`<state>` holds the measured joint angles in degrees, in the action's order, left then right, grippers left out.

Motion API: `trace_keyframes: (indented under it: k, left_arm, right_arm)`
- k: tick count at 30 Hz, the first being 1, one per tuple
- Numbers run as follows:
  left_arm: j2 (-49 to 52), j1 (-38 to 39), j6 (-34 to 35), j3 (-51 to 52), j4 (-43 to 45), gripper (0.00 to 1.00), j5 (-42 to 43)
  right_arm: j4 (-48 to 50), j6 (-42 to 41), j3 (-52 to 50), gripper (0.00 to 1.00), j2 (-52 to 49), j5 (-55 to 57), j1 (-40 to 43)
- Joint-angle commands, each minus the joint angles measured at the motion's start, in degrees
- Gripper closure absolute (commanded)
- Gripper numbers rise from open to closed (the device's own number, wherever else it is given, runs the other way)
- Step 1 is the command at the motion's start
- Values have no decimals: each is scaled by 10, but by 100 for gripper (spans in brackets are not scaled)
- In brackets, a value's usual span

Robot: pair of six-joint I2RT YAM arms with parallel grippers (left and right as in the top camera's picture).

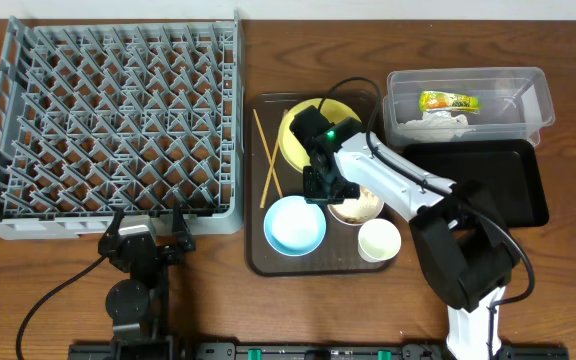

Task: Sort waste into correct bins and load items into the dishwasher
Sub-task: 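Reach the right gripper to the pink rice bowl and grasp its rim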

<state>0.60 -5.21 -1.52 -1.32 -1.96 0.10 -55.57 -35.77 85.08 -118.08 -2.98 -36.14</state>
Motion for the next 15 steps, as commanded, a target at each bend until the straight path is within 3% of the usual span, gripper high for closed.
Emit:
trace_keyframes:
  k: [1, 8, 15]
  left_arm:
    - [-3, -2, 0, 11, -23, 6, -5]
    - [-3, -2, 0, 11, -23, 6, -5]
    - [-3, -2, 0, 11, -23, 6, -5]
  right_arm:
    - [7, 2, -1, 99, -7, -8, -6]
    - [-20, 12, 28, 99, -6, -16, 0]
    - [-90, 63, 123, 99, -5, -40, 11]
